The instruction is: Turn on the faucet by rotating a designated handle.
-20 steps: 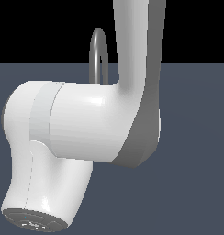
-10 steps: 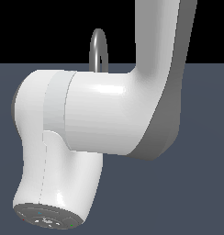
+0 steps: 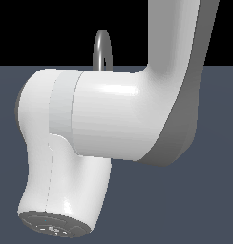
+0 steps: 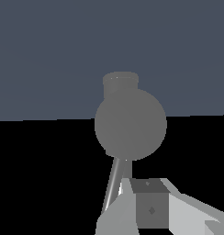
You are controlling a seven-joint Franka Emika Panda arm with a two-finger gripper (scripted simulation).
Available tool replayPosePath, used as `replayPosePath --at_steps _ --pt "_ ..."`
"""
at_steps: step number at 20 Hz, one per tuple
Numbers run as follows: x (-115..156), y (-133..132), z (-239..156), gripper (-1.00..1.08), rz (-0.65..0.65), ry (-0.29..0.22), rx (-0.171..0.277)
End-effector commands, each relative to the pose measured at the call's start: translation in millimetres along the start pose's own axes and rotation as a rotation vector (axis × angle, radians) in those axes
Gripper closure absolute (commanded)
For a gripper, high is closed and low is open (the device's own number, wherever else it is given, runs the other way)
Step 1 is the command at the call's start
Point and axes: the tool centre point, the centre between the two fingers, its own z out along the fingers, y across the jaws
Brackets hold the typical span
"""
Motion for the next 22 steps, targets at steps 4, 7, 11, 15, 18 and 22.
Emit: replayPosePath --at_steps 4,7,11,15,18,22 --pt "3.7 -30.7 1.5 1.08 -0.018 -0.005 -0.011" --pt "4.6 -41.3 2.1 1.08 -0.021 -0.01 -0.014" --pt "5.4 -51.8 2.8 1.08 -0.024 -0.016 -0.016" --pt "6.0 -46.5 -0.3 1.08 0.004 -0.02 0.075" --pt "12.4 -49.7 0.2 1.08 0.0 -0.02 0.062" --pt "21.0 -53.9 0.9 1.08 -0.006 -0.019 0.044"
